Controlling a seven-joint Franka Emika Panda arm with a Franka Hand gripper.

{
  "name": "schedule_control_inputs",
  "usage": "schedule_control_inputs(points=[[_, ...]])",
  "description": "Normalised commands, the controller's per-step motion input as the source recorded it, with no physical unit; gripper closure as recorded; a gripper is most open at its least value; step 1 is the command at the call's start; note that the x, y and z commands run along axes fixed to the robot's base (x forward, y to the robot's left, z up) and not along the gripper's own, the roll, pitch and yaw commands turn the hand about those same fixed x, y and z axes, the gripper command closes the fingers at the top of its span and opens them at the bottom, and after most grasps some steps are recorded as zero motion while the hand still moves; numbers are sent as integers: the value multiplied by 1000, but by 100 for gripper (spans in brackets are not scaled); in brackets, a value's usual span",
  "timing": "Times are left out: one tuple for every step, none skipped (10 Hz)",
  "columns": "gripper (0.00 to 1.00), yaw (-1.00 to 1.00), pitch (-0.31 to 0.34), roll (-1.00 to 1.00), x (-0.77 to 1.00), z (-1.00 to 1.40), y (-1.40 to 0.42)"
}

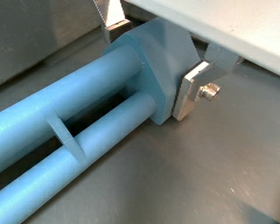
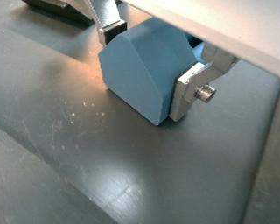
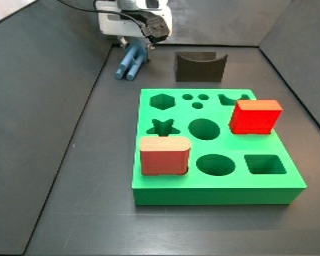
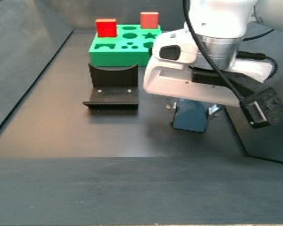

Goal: Pick up the 3 prong object. Move up. Rotate the 3 prong object. Place the 3 prong object on the fixture. Regrasp the 3 prong object. Move to above the board. Insert the 3 prong object.
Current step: Pick up the 3 prong object, then move up.

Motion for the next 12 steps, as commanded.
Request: schedule_control_inputs(points=[[100, 0, 0, 0, 0, 0, 0], [100, 0, 0, 0, 0, 0, 0], [100, 0, 0, 0, 0, 0, 0], [100, 0, 0, 0, 0, 0, 0], [100, 0, 0, 0, 0, 0, 0], [100, 0, 0, 0, 0, 0, 0], [100, 0, 0, 0, 0, 0, 0], [100, 0, 0, 0, 0, 0, 0], [100, 0, 0, 0, 0, 833, 0], [100, -5, 14, -11, -19, 808, -46], [100, -8, 18, -4, -35, 693, -39], [100, -11, 18, 6, -29, 570, -26]])
